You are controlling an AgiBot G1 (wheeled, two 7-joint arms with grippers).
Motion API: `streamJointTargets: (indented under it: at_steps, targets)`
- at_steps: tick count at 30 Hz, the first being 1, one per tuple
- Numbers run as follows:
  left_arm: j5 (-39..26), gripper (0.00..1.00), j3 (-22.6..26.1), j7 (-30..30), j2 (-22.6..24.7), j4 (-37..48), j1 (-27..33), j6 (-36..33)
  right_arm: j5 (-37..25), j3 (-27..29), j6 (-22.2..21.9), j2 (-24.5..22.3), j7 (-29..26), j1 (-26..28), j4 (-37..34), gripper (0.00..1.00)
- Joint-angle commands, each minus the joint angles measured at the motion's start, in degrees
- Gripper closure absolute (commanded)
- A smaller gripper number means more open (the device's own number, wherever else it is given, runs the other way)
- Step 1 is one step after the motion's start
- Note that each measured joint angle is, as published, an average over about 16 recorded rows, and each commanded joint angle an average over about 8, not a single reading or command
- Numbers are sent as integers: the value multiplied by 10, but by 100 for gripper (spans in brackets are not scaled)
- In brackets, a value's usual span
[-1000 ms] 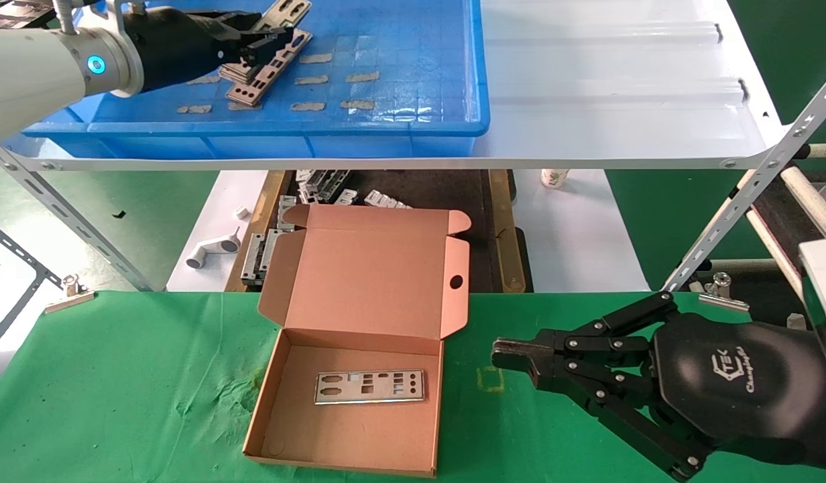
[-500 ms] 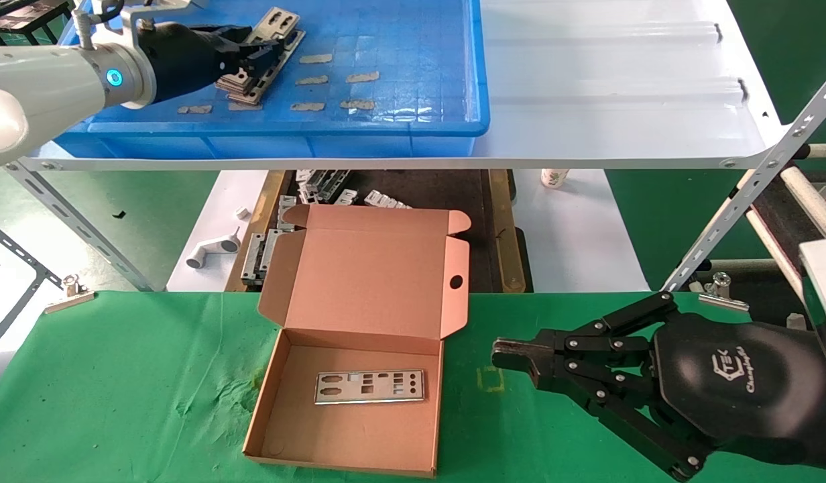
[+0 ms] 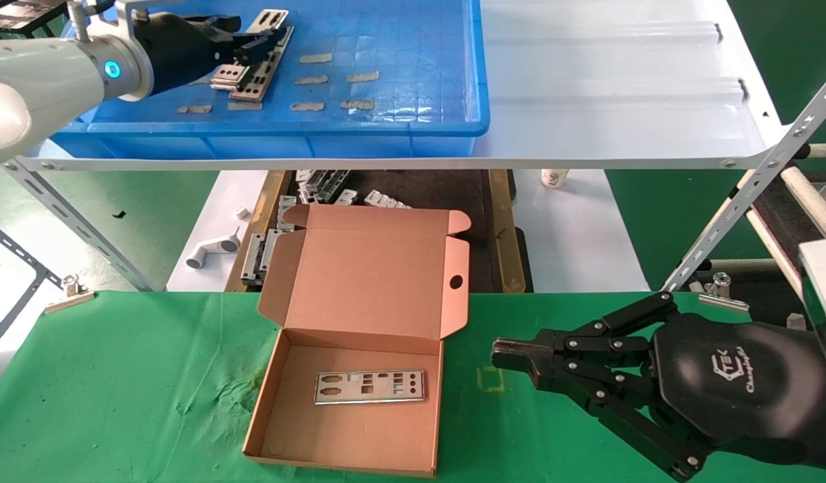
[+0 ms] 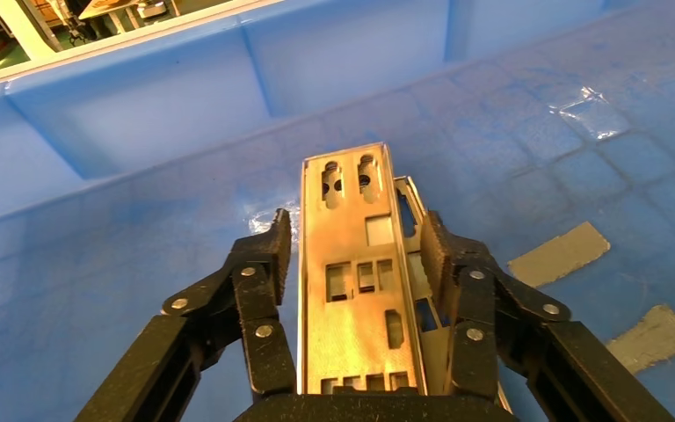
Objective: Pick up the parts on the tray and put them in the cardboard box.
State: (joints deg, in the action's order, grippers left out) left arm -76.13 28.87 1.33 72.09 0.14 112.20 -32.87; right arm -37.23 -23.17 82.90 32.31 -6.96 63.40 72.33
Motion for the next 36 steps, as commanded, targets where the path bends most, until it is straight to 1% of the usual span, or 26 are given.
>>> streamJointTargets:
  at_steps: [1, 10, 18, 20, 22, 24, 25, 28, 30, 32, 33, 36]
  targets:
    - [1, 0, -1, -1, -1, 0, 0, -2, 0, 0, 0, 0, 0, 0, 0, 100]
    - [1, 0, -1, -7, -4, 3, 1, -7, 0, 0, 0, 0, 0, 0, 0, 100]
    - [9, 0, -6, -27, -8, 10, 2, -2, 0, 0, 0, 0, 0, 0, 0, 100]
    - [11, 2, -8, -33, -8, 12, 2, -2, 0, 0, 0, 0, 0, 0, 0, 100]
    - [13, 9, -9, -40, -9, 13, 1, -2, 0, 0, 0, 0, 0, 0, 0, 100]
    - [15, 23, -10, -47, -9, 14, 2, -3, 0, 0, 0, 0, 0, 0, 0, 100]
    - [16, 32, -11, -51, -9, 15, 2, -4, 0, 0, 0, 0, 0, 0, 0, 100]
    - [18, 68, -13, -62, -10, 16, 2, -7, 0, 0, 0, 0, 0, 0, 0, 100]
    - [18, 86, -13, -68, -10, 17, 1, -9, 0, 0, 0, 0, 0, 0, 0, 100]
    - [17, 97, -12, -74, -10, 17, 1, -11, 0, 0, 0, 0, 0, 0, 0, 100]
    - [17, 100, -12, -76, -9, 17, 0, -12, 0, 0, 0, 0, 0, 0, 0, 100]
    - [14, 100, -10, -81, -9, 16, -1, -15, 0, 0, 0, 0, 0, 0, 0, 100]
